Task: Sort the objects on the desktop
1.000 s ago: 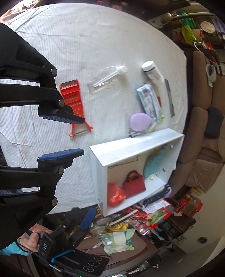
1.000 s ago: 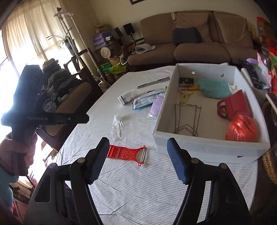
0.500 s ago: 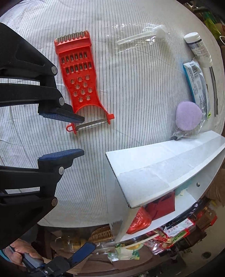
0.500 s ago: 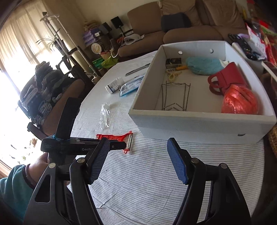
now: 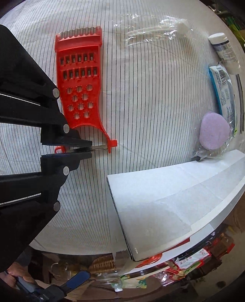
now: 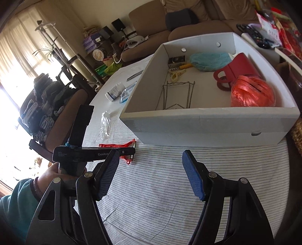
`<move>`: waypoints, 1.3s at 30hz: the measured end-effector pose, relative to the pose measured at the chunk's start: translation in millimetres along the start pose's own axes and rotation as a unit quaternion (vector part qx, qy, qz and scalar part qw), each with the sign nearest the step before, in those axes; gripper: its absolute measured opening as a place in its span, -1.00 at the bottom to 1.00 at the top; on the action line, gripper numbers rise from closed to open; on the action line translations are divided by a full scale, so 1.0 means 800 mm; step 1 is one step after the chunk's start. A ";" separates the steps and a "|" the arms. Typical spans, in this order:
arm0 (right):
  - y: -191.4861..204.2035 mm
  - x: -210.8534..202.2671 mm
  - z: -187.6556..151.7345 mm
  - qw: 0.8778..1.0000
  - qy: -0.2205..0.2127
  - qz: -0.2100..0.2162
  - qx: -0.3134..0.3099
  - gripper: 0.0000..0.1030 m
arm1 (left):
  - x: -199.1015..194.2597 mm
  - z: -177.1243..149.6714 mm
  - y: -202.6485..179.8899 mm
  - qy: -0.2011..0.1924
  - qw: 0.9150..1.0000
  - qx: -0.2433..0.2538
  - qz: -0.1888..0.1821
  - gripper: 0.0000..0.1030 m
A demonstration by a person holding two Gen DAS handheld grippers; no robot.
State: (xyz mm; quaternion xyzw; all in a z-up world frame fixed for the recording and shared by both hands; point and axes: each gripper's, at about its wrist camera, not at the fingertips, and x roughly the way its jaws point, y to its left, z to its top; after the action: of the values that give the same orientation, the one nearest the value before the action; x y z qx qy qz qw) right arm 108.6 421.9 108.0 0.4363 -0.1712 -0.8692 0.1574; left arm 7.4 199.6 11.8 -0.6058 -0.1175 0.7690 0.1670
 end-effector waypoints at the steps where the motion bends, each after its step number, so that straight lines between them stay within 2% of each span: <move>1: 0.000 0.001 -0.001 1.000 0.001 0.001 0.002 0.29 | -0.002 -0.003 0.002 -0.003 1.000 -0.004 -0.007 -0.93; 3: 0.001 0.003 -0.002 1.000 0.004 0.001 0.002 0.29 | -0.007 -0.009 0.008 -0.007 1.000 -0.016 -0.022 -0.93; 6: 0.004 0.008 -0.007 1.000 0.011 -0.001 -0.001 0.29 | -0.026 -0.015 0.018 -0.015 0.996 -0.045 -0.081 -0.94; 10: 0.011 0.012 -0.018 1.000 0.015 0.002 -0.003 0.30 | -0.086 -0.019 0.006 -0.046 0.989 -0.036 -0.136 -0.94; 13: 0.016 0.017 -0.029 1.000 0.022 0.002 -0.002 0.30 | -0.130 -0.020 0.001 -0.066 0.990 -0.010 -0.127 -0.94; 15: 0.019 0.020 -0.035 1.000 0.025 0.005 0.000 0.30 | -0.146 -0.022 0.011 -0.075 0.991 0.004 -0.106 -0.92; 17: 0.027 0.024 -0.040 1.000 0.028 0.007 -0.003 0.30 | -0.150 -0.026 0.032 -0.074 0.994 0.017 -0.074 -0.67; 18: 0.031 0.027 -0.041 0.999 0.030 0.007 -0.007 0.30 | -0.148 -0.028 0.044 -0.073 0.996 0.023 -0.053 -0.39; 19: 0.037 0.030 -0.042 0.999 0.034 0.005 -0.014 0.30 | -0.142 -0.027 0.054 -0.074 0.996 0.031 -0.030 -0.22; 21: 0.051 0.039 -0.042 0.998 0.044 -0.003 -0.038 0.30 | -0.133 -0.035 0.084 -0.069 0.997 0.028 0.001 -0.21; 24: 0.072 0.059 -0.039 0.996 0.055 -0.010 -0.062 0.30 | -0.119 -0.044 0.137 -0.063 0.997 -0.029 -0.015 -0.20; 27: 0.082 0.091 -0.036 0.996 0.067 -0.008 -0.058 0.30 | -0.110 -0.049 0.166 -0.071 0.995 -0.063 -0.029 -0.20; 34: 0.087 0.164 -0.032 0.996 0.084 -0.024 -0.033 0.30 | -0.085 -0.048 0.177 -0.073 0.990 -0.095 -0.071 -0.18; 39: 0.087 0.188 -0.037 0.994 0.091 -0.035 -0.044 0.30 | -0.074 -0.044 0.179 -0.075 0.986 -0.104 -0.104 -0.15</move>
State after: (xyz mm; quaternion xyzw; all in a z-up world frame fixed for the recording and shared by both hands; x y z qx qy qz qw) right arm 55.7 291.2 15.9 0.5118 -0.1024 -0.8376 0.1612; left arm 37.4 43.7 1.4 -0.5450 -0.2714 0.7741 0.1732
